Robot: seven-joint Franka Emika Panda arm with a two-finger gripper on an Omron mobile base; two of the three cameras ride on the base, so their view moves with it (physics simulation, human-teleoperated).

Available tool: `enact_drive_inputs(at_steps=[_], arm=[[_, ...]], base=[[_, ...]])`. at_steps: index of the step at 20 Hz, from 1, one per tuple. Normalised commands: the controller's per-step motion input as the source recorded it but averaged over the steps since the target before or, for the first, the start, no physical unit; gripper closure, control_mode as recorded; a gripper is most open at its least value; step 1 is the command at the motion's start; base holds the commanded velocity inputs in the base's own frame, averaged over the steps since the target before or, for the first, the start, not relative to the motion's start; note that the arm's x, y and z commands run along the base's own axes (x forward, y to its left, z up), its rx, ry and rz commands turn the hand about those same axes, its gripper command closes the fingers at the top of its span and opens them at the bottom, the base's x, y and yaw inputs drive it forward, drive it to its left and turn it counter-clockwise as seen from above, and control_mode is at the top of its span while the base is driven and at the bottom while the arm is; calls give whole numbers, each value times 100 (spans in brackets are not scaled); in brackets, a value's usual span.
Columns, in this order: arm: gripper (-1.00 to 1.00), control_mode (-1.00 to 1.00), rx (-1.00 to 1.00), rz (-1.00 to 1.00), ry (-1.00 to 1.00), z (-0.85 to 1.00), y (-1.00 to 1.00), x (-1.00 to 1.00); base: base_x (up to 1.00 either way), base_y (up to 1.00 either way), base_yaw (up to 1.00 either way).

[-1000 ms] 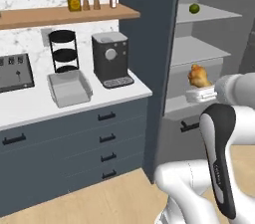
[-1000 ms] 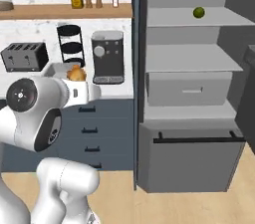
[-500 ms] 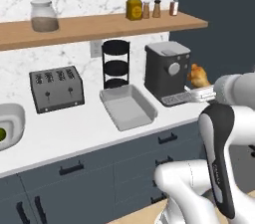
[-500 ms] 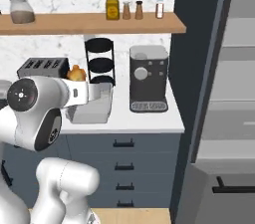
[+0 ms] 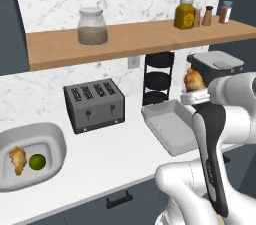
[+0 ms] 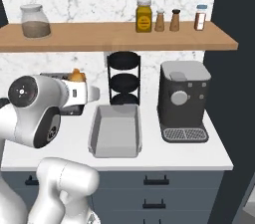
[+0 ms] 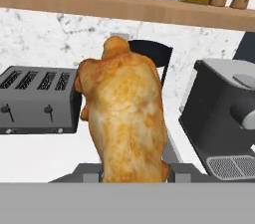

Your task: Place one lime and one chicken drumstick in each tupperware on the nearby counter, to pack two identical lunches.

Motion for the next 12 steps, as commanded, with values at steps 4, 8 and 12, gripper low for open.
enact_drive_inputs(at_steps=[4, 8, 12], arm=[[100, -100, 0, 0, 14, -60, -39, 0], [100, -100, 0, 0, 2, -54, -54, 0], [100, -100, 0, 0, 3, -52, -12, 8]], base=[[0, 0, 0], [0, 0, 0], [0, 0, 0]])
